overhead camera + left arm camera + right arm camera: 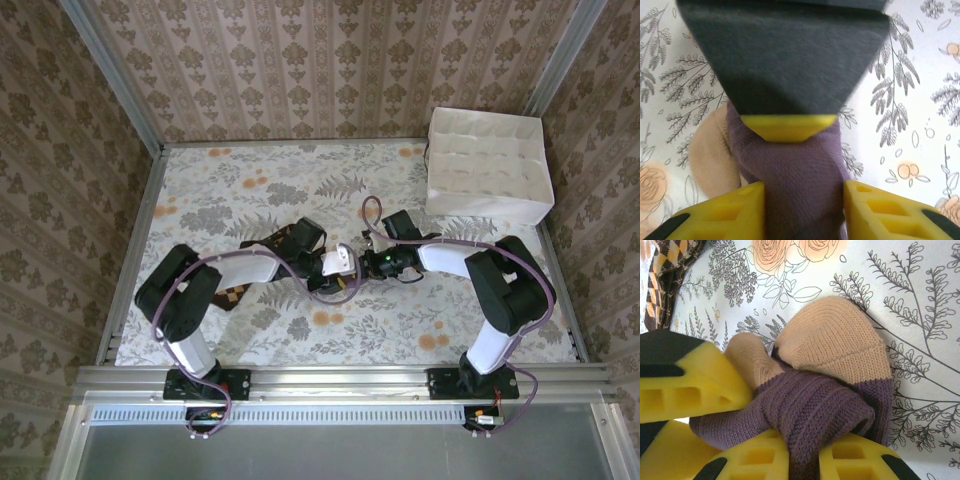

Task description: Roll the socks

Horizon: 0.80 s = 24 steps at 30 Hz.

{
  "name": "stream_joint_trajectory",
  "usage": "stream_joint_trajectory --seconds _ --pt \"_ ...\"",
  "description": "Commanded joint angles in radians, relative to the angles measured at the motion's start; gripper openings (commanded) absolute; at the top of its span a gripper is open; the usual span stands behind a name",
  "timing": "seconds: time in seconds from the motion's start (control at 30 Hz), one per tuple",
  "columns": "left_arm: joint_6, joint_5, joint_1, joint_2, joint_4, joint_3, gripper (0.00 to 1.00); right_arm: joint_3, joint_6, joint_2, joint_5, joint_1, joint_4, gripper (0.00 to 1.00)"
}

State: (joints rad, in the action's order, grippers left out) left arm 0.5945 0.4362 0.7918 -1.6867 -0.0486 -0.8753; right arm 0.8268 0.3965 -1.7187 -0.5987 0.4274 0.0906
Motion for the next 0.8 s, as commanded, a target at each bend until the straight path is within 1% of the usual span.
stream_joint_trajectory --seconds 0.0,0.1,0.23,0.27,0.3,0.37,0.43,0.63,0.77 --pt "0.016 -0.108 0.026 0.094 0.044 0.081 0.45 -0.034 0.009 -0.096 0.208 0.01 0.153 0.1" --pt "0.062 -0.172 0.051 0.184 0.117 0.148 0.48 -0.025 0.005 -0.099 0.209 0.01 0.172 0.1" --pt "0.146 -0.33 0.122 0.278 0.24 0.245 0.54 -0.014 0.001 -0.096 0.214 0.01 0.19 0.09" --pt "0.166 -0.38 0.143 0.286 0.273 0.264 0.58 -0.011 0.001 -0.096 0.213 0.01 0.194 0.1" --pt "0.18 -0.424 0.161 0.287 0.302 0.278 0.65 -0.008 0.0 -0.096 0.214 0.01 0.199 0.1" --pt "0.197 -0.485 0.189 0.271 0.359 0.297 0.67 -0.003 -0.002 -0.094 0.214 0.01 0.205 0.09" --pt "0.192 -0.501 0.196 0.241 0.396 0.296 0.67 -0.001 -0.002 -0.095 0.212 0.009 0.21 0.09" --pt "0.179 -0.46 0.201 0.123 0.466 0.261 0.68 0.009 -0.004 -0.101 0.202 0.007 0.225 0.09" --pt "0.172 -0.456 0.201 0.04 0.505 0.264 0.67 0.013 0.001 -0.113 0.18 -0.004 0.23 0.09"
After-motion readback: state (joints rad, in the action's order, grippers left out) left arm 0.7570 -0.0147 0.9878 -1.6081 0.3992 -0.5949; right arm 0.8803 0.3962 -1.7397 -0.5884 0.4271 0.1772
